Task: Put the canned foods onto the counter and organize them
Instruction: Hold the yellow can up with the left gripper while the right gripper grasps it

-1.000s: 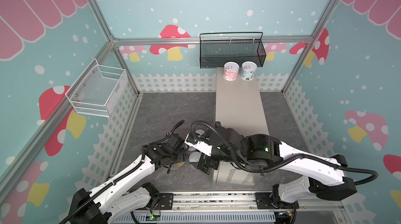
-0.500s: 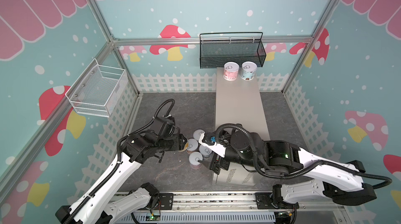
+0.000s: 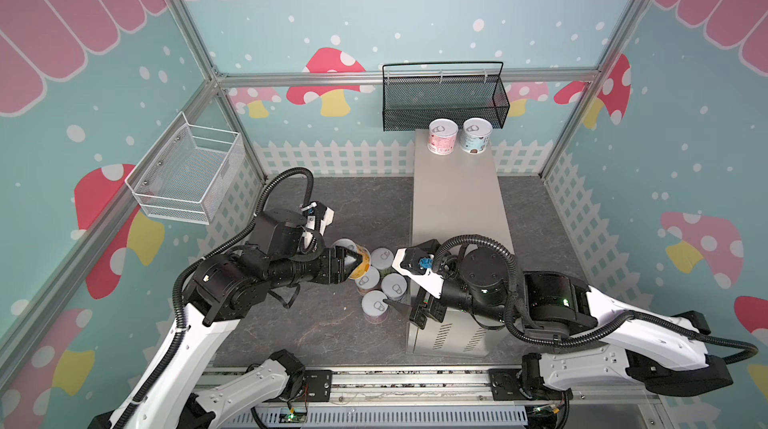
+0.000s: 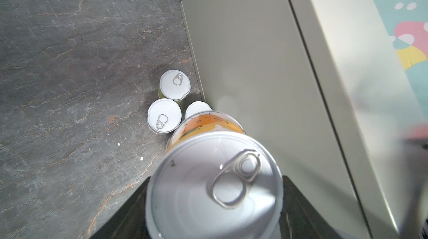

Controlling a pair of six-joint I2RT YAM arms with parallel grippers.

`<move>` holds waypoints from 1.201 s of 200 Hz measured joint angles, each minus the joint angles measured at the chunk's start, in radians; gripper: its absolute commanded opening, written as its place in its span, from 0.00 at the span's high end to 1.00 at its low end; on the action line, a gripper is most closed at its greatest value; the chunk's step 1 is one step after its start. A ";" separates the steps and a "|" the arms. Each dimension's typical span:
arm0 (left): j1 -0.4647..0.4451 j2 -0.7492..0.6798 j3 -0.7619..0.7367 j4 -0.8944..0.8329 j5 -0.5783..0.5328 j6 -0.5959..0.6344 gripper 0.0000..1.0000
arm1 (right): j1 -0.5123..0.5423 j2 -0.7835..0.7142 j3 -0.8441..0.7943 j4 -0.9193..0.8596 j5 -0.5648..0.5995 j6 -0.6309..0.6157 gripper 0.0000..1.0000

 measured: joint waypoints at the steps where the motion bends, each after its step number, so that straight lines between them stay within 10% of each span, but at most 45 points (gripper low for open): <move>1: 0.000 0.000 0.002 -0.001 0.000 0.000 0.63 | 0.000 0.000 0.000 0.000 0.000 0.000 0.00; 240: 0.000 0.048 0.286 -0.099 0.299 0.079 0.64 | 0.000 0.278 0.308 -0.036 -0.016 -0.130 0.00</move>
